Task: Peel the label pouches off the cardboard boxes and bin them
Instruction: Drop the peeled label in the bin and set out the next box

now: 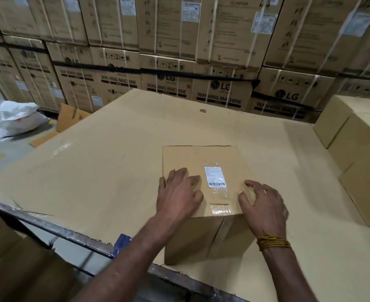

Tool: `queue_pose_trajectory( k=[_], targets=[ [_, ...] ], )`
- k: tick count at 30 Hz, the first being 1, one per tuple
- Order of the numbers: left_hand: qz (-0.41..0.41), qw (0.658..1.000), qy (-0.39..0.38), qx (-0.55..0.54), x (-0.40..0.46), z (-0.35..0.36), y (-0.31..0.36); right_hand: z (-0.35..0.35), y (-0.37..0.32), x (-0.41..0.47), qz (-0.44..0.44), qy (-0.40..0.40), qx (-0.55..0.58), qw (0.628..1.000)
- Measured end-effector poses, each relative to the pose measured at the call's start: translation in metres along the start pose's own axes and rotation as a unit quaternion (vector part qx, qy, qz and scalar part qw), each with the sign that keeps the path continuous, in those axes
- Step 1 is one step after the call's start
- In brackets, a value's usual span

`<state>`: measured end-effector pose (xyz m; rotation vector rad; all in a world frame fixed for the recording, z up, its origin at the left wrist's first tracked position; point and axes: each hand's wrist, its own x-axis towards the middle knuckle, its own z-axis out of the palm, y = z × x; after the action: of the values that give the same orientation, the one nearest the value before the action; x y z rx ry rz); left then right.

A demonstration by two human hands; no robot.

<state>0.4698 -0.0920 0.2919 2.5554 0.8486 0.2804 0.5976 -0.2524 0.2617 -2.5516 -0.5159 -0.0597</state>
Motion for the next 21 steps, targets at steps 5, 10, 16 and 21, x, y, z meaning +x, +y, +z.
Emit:
queue_pose_trajectory(
  k=[5, 10, 16, 21],
  targets=[
    [0.019, 1.000, -0.022, -0.002, 0.024, 0.001, -0.004, 0.006, -0.013, 0.023, -0.082, -0.063, -0.013, 0.995],
    [0.037, 0.999, -0.036, 0.006, 0.051, -0.001, -0.013, 0.006, -0.026, 0.050, -0.160, -0.104, 0.018, 0.982],
    [0.062, 0.997, -0.046, 0.017, 0.075, 0.000, -0.020, 0.019, -0.039, 0.078, -0.201, -0.135, 0.018, 0.970],
    [0.076, 0.996, -0.052, -0.005, 0.112, 0.000, -0.028, 0.026, -0.051, 0.096, -0.197, -0.135, 0.027, 0.971]
  ],
)
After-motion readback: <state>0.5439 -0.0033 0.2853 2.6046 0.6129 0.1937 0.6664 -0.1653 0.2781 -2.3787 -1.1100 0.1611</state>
